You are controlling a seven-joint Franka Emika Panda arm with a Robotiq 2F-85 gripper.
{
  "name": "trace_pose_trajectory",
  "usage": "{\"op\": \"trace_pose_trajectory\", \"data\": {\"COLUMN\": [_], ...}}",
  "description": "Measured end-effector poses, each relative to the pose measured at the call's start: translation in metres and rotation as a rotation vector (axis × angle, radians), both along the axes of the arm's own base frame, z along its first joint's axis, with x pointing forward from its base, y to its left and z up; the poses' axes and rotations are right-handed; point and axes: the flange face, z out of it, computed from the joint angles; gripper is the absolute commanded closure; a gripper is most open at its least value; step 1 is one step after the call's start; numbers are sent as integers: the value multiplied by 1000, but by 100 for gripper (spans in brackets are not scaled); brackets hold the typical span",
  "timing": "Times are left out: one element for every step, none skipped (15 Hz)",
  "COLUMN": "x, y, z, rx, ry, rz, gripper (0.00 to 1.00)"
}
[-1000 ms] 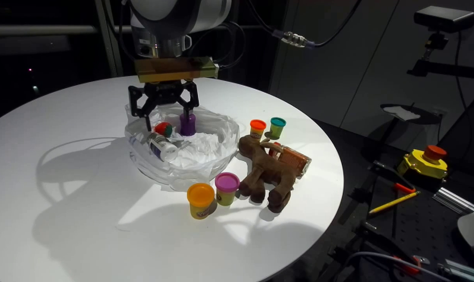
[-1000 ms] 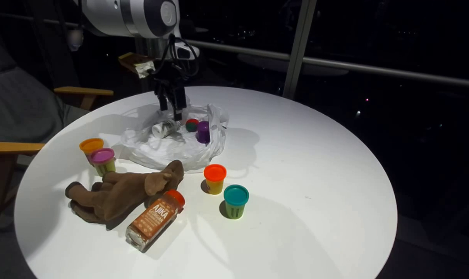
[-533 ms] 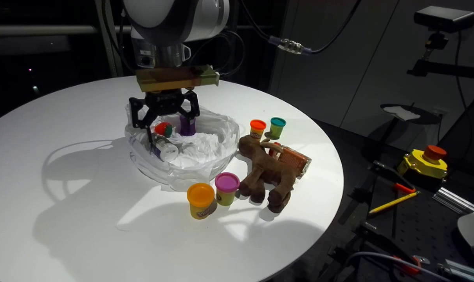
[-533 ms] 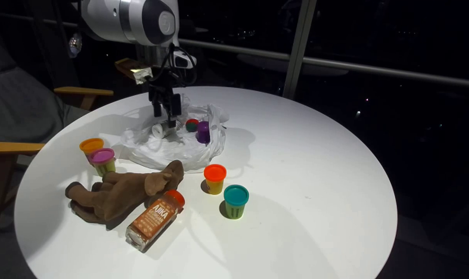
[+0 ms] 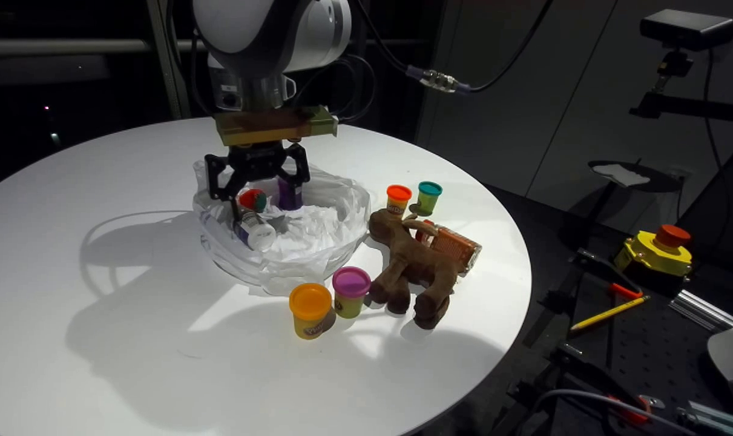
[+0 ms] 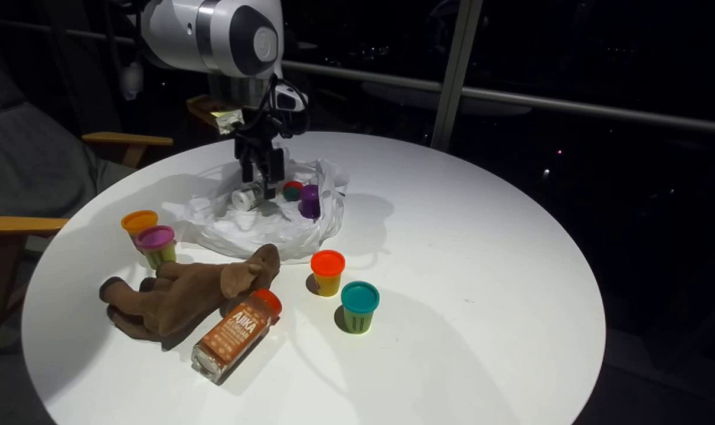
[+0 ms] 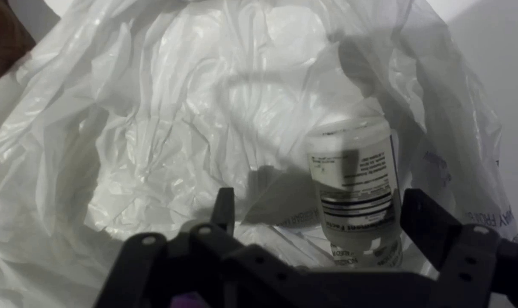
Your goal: Remove all the contents from the white plastic bag and put them on the table
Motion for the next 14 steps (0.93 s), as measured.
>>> {"op": "trace_pose_trajectory", "data": {"x": [1,2,2,2,2,2,2,2,2,2,3,4,5,6], "y": [0,1,2,3,4,6,7,8,9,10,11,12,13,14], "z": [-1,-2,-4,-6,-8,-11,-14,-16,-19,-22,-24,-26,-27,-28], "rx": [-1,-1,-1,-2,-2,-3,-3,-4,-5,-5,-7,-8,-9,-9], "ry": [5,9,14,20,29,37,44,51,58,63,70,75,79,81], "rz": [2,5,8,11,14,17,21,23,26,28,31,34,35,36], "gripper": [0,0,0,0,0,0,0,6,28,30,32,39,47,56]}}
